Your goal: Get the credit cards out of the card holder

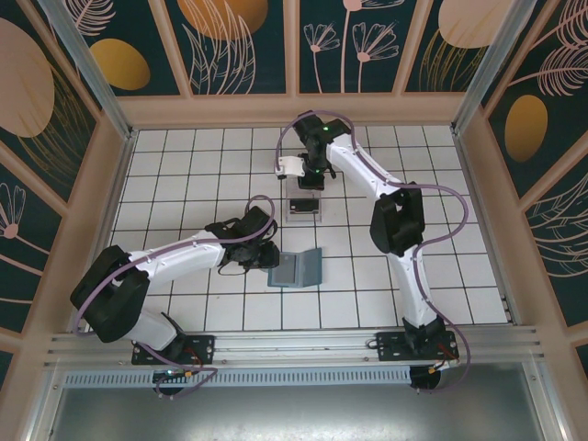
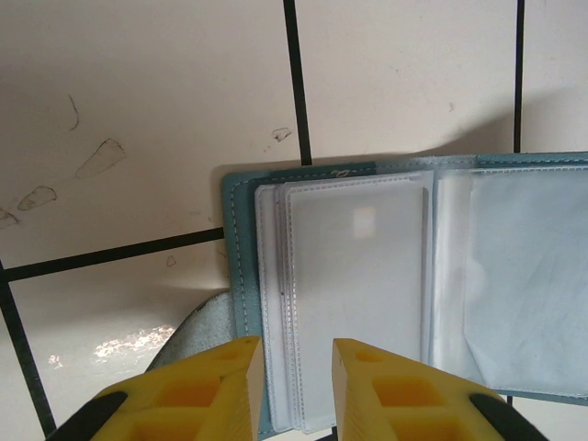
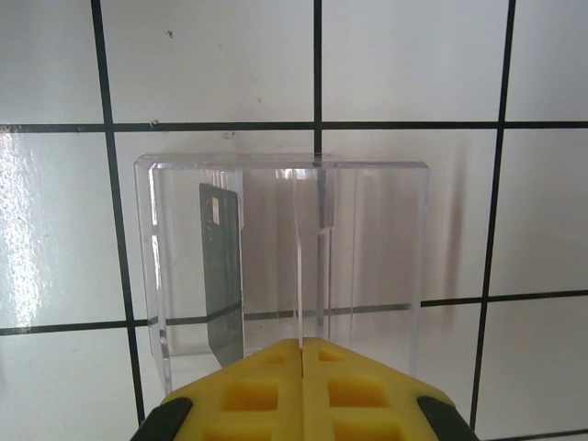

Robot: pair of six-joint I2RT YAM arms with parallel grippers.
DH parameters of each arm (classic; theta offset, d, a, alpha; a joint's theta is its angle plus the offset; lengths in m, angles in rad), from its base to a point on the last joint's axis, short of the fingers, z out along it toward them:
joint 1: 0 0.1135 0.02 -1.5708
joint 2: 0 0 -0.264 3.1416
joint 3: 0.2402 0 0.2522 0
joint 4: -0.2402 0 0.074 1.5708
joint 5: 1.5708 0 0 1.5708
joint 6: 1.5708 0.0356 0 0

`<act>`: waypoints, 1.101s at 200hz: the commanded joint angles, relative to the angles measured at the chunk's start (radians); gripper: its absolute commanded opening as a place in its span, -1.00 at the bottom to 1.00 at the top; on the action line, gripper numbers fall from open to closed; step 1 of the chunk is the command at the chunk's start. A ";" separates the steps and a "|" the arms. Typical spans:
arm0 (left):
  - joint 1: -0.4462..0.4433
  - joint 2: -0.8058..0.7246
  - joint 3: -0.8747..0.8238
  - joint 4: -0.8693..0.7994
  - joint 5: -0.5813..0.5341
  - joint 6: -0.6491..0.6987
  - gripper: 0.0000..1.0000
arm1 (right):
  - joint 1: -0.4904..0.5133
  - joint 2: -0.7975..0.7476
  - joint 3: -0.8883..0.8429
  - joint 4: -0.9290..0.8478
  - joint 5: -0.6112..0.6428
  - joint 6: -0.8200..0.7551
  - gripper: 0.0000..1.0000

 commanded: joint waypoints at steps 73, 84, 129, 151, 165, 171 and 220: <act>0.004 -0.002 0.014 -0.021 -0.018 -0.020 -0.47 | -0.009 0.074 -0.016 -0.081 -0.121 -0.035 -1.00; 0.004 -0.001 0.018 -0.024 -0.019 -0.021 -0.47 | -0.006 0.076 -0.016 -0.090 -0.124 -0.035 -1.00; 0.004 0.010 0.030 -0.032 -0.023 -0.015 -0.47 | 0.009 0.086 -0.007 -0.103 -0.120 -0.034 -1.00; 0.004 0.015 0.037 -0.036 -0.023 -0.014 -0.46 | 0.010 0.097 0.008 -0.088 -0.093 -0.026 -0.83; 0.004 0.018 0.041 -0.038 -0.024 -0.011 -0.47 | 0.011 0.097 0.014 -0.070 -0.072 -0.020 -0.68; 0.004 0.018 0.042 -0.040 -0.026 -0.011 -0.47 | 0.011 0.097 0.017 -0.060 -0.064 -0.019 -0.64; 0.005 0.022 0.048 -0.043 -0.029 -0.013 -0.47 | 0.017 0.064 0.013 0.047 0.013 -0.006 -0.43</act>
